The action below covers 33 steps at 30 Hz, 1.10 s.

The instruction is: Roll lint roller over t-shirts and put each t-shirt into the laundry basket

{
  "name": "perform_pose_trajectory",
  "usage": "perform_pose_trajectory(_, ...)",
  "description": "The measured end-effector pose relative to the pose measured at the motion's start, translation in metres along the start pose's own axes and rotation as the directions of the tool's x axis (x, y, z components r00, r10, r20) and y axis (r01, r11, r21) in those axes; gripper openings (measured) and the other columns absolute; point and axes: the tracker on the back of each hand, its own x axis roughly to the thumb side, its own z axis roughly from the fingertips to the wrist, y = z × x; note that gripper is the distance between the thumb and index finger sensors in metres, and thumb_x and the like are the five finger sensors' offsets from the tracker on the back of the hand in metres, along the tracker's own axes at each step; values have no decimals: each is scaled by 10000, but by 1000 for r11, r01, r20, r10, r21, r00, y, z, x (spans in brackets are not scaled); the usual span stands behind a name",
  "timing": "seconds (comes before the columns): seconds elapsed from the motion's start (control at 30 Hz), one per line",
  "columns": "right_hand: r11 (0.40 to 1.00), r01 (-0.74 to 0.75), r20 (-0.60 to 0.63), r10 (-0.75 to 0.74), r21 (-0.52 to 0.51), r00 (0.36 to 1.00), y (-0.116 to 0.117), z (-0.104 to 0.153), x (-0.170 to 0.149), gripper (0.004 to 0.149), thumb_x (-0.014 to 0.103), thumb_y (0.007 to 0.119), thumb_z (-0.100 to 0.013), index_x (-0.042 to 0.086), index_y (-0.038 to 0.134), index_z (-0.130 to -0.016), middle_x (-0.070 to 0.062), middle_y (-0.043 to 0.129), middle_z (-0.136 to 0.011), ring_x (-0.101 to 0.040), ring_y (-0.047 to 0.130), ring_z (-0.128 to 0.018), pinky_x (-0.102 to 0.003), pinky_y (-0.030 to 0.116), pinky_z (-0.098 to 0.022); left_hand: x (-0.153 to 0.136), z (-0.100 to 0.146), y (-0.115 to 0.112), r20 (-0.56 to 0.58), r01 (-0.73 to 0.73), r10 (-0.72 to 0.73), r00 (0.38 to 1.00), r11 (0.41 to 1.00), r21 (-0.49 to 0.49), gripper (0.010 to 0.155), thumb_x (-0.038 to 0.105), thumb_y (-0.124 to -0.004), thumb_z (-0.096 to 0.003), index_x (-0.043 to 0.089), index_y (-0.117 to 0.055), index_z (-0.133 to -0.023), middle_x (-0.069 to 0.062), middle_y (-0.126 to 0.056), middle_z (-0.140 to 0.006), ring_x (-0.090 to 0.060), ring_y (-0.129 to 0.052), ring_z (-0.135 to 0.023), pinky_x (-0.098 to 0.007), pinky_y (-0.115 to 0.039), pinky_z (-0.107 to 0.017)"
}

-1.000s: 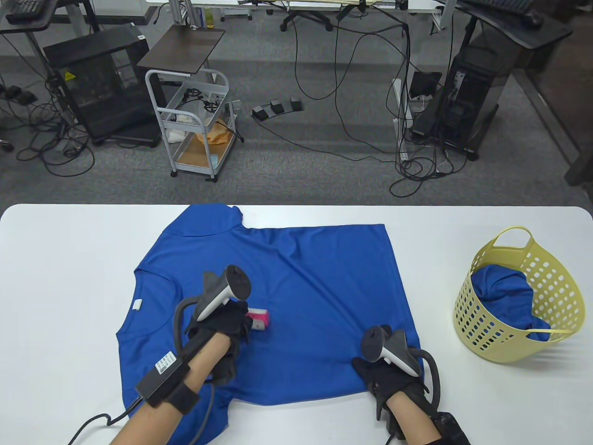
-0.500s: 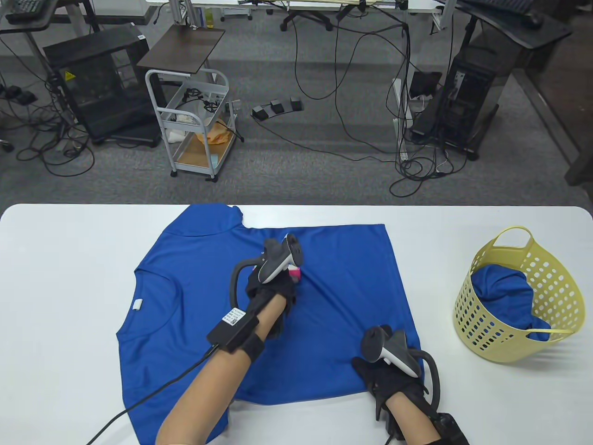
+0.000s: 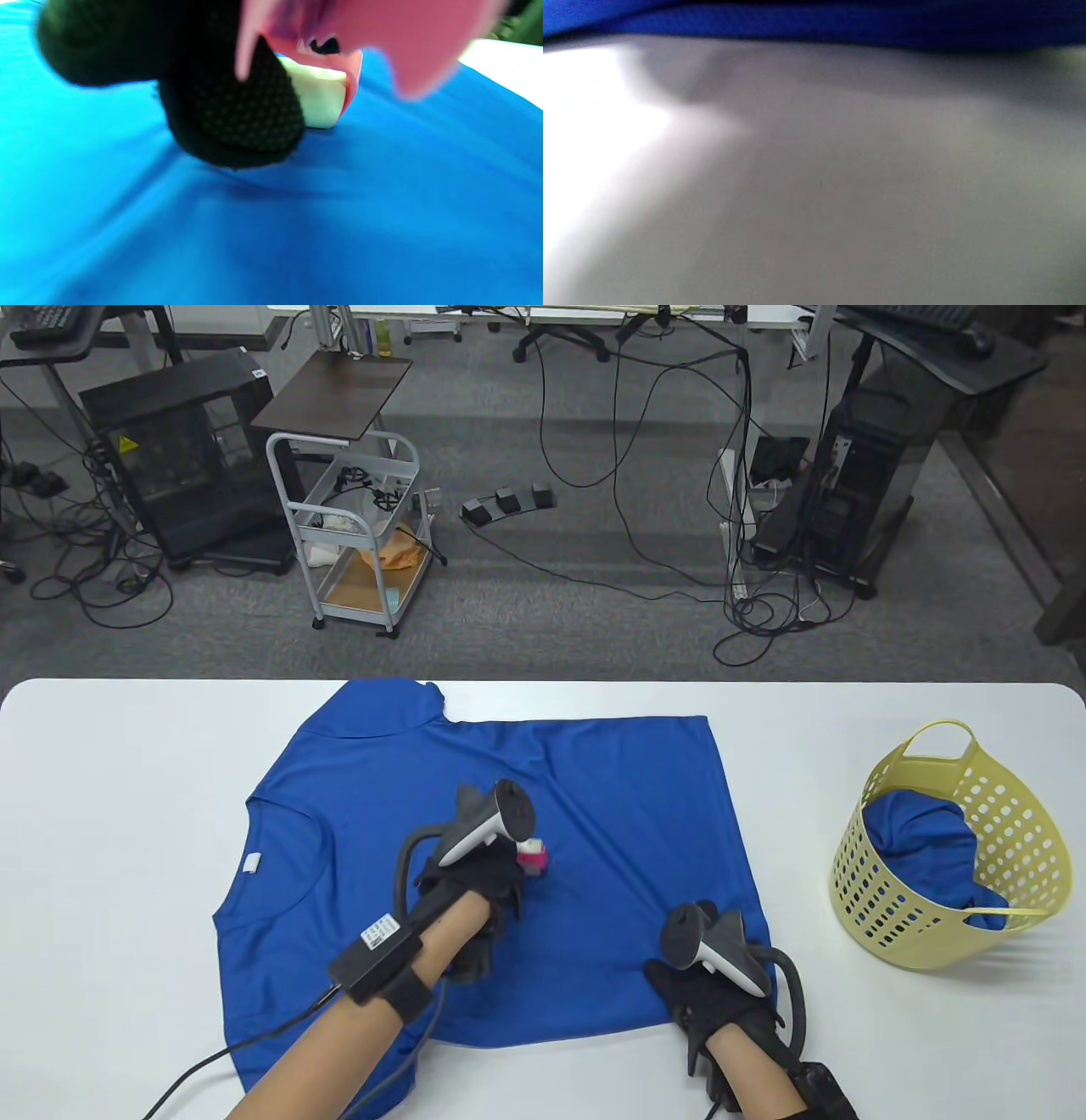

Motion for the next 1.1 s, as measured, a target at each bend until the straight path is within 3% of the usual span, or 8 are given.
perform_pose_trajectory(0.13,1000,0,-5,0,3,1000,0,0,0,718,598,380,-486,268,46,-1030,-88,-39,-1116,-417,28,-986,-637,173,-687,1,46,-18,33,50,-49,998,997,-59,580,431,-665,-537,222,-548,-1066,-124,-921,-817,-91,-1108,-233,-242,-926,-188)
perform_pose_trajectory(0.23,1000,-1,-4,1,0,1000,0,0,0,717,599,375,-486,270,44,-1030,-87,-40,-1116,-417,25,-986,-637,173,-687,5,45,-15,22,43,-42,999,998,-53,572,434,-678,-539,228,-576,-1063,-128,-926,-821,-91,-1111,-229,-240,-927,-186)
perform_pose_trajectory(0.37,1000,-1,-3,1,0,1000,0,0,-1,718,598,375,-488,267,43,-1031,-89,-42,-1116,-418,25,-986,-638,172,-686,14,6,4,-39,-4,4,999,1000,-4,579,442,-662,-542,239,-541,-1070,-119,-900,-846,-89,-1103,-258,-241,-923,-206)
perform_pose_trajectory(0.53,1000,2,2,-2,1,1000,1,0,-1,716,598,376,-489,267,43,-1030,-88,-41,-1115,-419,22,-985,-638,169,-685,19,-74,34,-133,-24,43,990,989,144,589,456,-632,-537,301,-469,-1081,-96,-809,-938,-120,-1089,-371,-275,-911,-300)
perform_pose_trajectory(0.67,1000,2,1,-2,2,1000,1,0,-1,716,597,378,-490,267,44,-1030,-89,-41,-1115,-418,23,-985,-639,170,-685,11,-99,34,-111,-78,93,989,988,133,618,445,-632,-534,331,-375,-1084,-91,-691,-1014,-157,-1061,-488,-314,-890,-386)
perform_pose_trajectory(0.83,1000,2,-2,-2,-9,1000,0,0,-1,715,600,387,-488,271,60,-1032,-81,-22,-1120,-414,43,-989,-636,182,-686,4,-69,18,-24,-78,81,996,989,126,630,450,-674,-524,279,-421,-1075,-114,-792,-930,-152,-1099,-411,-297,-917,-318)
perform_pose_trajectory(1.03,994,110,-22,-110,-28,994,-14,13,0,704,585,512,-504,253,232,-1058,-84,139,-1145,-400,132,-997,-640,223,-666,-9,8,-10,82,-4,-5,997,994,112,607,489,-686,-524,262,-533,-1066,-91,-899,-847,-89,-1116,-287,-240,-935,-231)
perform_pose_trajectory(1.1,976,199,47,-196,-88,980,-26,26,9,699,549,551,-509,243,246,-1058,-95,149,-1143,-395,146,-998,-632,243,-672,-15,27,-15,128,-52,31,991,985,164,610,490,-710,-516,265,-552,-1061,-85,-907,-832,-78,-1109,-269,-237,-934,-225)
